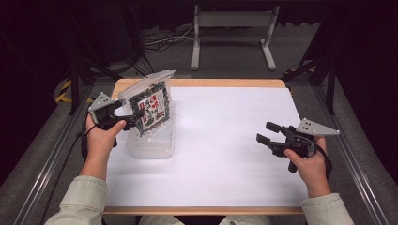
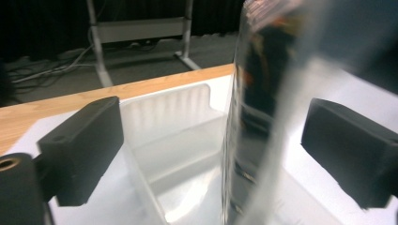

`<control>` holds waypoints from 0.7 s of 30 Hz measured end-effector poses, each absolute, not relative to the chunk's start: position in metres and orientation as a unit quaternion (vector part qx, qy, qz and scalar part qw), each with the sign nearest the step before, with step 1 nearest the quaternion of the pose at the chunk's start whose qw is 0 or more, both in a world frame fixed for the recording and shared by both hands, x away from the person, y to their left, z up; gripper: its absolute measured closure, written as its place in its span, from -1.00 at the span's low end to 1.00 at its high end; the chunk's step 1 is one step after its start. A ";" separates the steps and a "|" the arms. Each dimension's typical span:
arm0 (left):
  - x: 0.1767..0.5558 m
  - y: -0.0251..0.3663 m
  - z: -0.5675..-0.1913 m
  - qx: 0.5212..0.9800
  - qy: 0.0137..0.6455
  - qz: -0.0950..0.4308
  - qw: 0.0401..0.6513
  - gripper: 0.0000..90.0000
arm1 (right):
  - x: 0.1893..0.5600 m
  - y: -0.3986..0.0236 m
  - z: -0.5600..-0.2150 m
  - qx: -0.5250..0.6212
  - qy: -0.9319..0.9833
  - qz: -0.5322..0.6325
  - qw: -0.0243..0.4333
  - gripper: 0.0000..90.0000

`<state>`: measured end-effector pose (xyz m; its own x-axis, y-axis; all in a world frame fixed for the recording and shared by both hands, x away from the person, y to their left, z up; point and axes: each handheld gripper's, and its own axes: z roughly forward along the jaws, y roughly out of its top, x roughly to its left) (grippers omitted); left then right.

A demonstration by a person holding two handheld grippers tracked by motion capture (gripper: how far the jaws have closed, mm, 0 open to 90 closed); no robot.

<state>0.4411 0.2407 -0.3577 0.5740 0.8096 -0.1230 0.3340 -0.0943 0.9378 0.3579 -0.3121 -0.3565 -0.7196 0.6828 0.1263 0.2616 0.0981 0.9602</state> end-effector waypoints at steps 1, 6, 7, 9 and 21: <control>0.437 0.241 -0.356 0.706 0.404 0.228 0.535 -0.86 | 0.358 -0.312 -0.356 0.328 0.719 0.586 0.180 -0.27; 0.410 0.243 -0.345 0.696 0.389 0.242 0.552 -0.91 | 0.356 -0.313 -0.356 0.327 0.718 0.586 0.183 -0.29; 0.403 0.244 -0.343 0.696 0.384 0.246 0.555 -0.91 | 0.356 -0.313 -0.356 0.328 0.718 0.585 0.183 -0.30; 0.390 0.244 -0.340 0.696 0.371 0.248 0.562 -0.91 | 0.355 -0.314 -0.356 0.328 0.717 0.585 0.187 -0.32; 0.331 0.257 -0.366 0.719 0.347 0.230 0.556 -0.90 | 0.349 -0.324 -0.361 0.336 0.721 0.573 0.199 -0.39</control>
